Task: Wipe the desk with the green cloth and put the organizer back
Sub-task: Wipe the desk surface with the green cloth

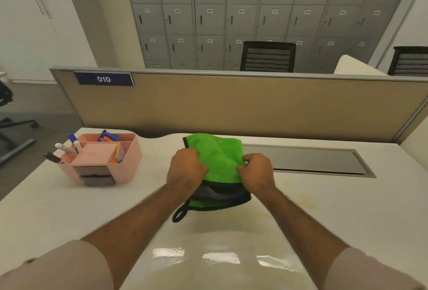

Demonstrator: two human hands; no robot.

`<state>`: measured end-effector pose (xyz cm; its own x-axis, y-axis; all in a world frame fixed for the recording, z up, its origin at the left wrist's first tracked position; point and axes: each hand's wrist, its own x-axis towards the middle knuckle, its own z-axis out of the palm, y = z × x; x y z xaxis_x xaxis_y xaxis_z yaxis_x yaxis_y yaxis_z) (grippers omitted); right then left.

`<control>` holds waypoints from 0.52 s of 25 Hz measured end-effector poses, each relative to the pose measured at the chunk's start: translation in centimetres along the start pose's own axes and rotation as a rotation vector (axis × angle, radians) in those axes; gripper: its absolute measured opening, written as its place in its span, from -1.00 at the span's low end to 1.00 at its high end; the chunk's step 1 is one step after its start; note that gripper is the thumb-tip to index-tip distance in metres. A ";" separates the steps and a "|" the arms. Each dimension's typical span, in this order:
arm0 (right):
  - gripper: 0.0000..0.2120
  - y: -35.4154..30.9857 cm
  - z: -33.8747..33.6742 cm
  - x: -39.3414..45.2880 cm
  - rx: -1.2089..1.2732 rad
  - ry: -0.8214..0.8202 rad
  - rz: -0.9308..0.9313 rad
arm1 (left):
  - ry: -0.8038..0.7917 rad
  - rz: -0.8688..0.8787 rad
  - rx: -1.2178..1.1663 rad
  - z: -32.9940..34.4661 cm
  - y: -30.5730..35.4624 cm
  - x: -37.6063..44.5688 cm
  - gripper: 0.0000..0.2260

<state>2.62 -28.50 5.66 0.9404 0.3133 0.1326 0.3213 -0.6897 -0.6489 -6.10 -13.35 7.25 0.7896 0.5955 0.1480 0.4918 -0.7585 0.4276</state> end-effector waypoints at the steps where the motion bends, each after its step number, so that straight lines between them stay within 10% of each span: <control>1: -0.75 -1.1 1.4 -0.3 0.012 -0.016 0.001 | 0.012 -0.010 0.012 -0.4 -1.8 0.1 -0.66; 10: -0.79 -4.3 11.3 -4.0 -0.402 -0.353 -0.034 | -0.249 -0.089 0.116 1.6 -14.5 -1.1 -0.68; 13: -0.82 -5.2 12.8 -3.7 -0.520 -0.293 -0.225 | -0.122 0.029 0.138 2.7 -15.9 -0.6 -0.76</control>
<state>-3.95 -17.72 -1.10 0.7978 0.6019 -0.0348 0.5887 -0.7901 -0.1707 -13.43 -2.38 -2.02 0.8390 0.5423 0.0458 0.5068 -0.8093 0.2970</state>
